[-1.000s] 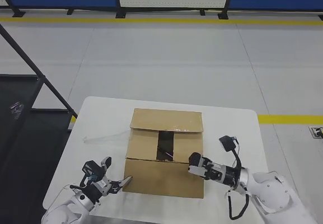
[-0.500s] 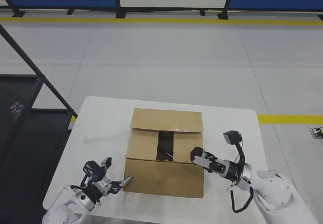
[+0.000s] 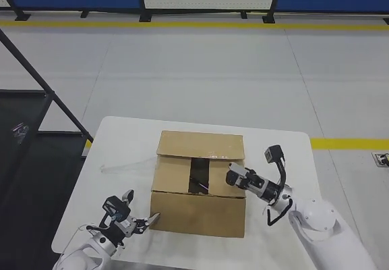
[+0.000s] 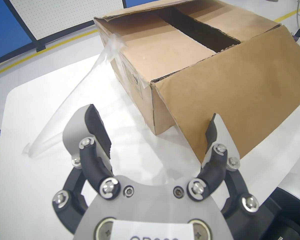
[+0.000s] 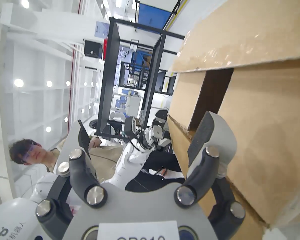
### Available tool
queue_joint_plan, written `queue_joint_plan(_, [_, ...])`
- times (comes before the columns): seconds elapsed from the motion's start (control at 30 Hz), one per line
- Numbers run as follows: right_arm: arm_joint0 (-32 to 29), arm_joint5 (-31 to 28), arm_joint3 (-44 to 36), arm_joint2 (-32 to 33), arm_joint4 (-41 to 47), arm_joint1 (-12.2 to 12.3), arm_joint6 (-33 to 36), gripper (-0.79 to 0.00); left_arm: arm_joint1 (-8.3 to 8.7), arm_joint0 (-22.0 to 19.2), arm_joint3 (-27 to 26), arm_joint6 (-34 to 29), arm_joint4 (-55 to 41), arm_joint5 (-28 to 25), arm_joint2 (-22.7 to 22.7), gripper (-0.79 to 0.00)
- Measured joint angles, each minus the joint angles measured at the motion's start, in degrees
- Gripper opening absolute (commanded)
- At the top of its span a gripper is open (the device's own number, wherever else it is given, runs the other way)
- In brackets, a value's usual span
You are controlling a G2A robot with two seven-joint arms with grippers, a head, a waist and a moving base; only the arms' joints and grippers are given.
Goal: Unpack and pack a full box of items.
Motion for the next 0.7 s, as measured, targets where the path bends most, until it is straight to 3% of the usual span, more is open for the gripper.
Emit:
queue_joint_plan(0.37, [5.57, 7.28, 5.36, -2.96, 0.90, -1.37, -1.94, 0.000, 0.09, 0.10, 0.32, 0.43, -1.19, 0.90, -0.13, 0.000])
queue_joint_plan(0.7, [9.77, 7.76, 6.74, -5.39, -1.16, -3.11, -10.66, 0.000, 0.20, -0.50, 1.51, -0.11, -2.45, 0.44, 0.03, 0.000])
